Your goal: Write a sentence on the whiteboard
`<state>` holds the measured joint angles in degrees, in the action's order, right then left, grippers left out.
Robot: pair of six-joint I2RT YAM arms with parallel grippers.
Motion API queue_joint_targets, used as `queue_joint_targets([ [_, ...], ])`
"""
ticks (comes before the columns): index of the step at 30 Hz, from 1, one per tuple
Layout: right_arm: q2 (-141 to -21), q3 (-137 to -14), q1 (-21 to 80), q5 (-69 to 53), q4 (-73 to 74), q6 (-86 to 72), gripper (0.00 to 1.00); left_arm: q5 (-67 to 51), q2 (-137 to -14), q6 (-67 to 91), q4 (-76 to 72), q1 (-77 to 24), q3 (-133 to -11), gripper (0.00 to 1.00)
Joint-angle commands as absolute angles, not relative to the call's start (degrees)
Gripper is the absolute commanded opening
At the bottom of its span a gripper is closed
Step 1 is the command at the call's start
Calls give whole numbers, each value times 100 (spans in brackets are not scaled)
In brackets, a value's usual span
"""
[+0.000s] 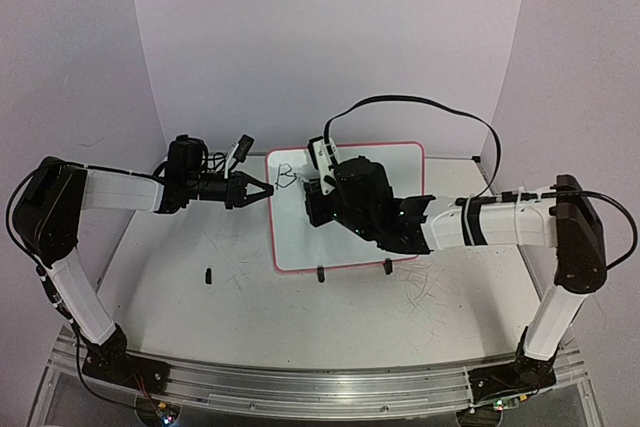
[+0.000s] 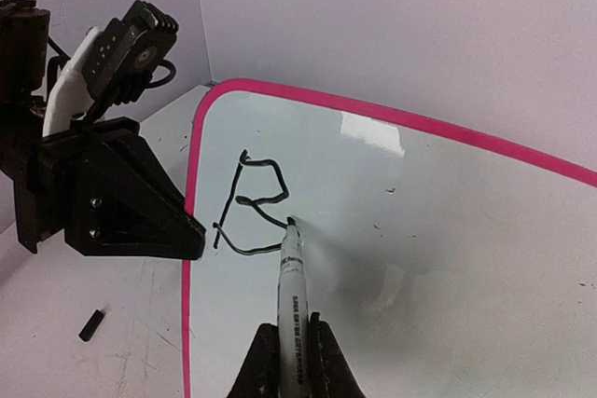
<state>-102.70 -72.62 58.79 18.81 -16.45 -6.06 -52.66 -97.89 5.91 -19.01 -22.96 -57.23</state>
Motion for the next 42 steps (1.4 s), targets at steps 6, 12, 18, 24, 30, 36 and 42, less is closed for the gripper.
queue_joint_targets([
  [6,-10354,-7531,5826,2206,-1566,-770,0,-5091,-9443,282,-2168,-2296,-5736,0],
  [12,-10289,-7472,5828,2291,-1417,-859,0,-5094,-9432,285,-2170,-2294,-5739,0],
  [18,-10190,-7327,5831,2181,-1353,-978,0,-5096,-9435,281,-2171,-2300,-5734,0],
  [24,-10134,-7193,5844,2091,-1336,-1092,0,-5095,-9440,281,-2171,-2298,-5734,0],
  [30,-10099,-7104,5861,2031,-1327,-1164,0,-5106,-9434,282,-2171,-2299,-5738,0],
  [36,-10097,-7079,5900,1994,-1310,-1204,0,-5114,-9434,284,-2171,-2295,-5735,0],
  [42,-10124,-7079,5931,1973,-1282,-1249,0,-5106,-9424,274,-2171,-2296,-5728,0],
])
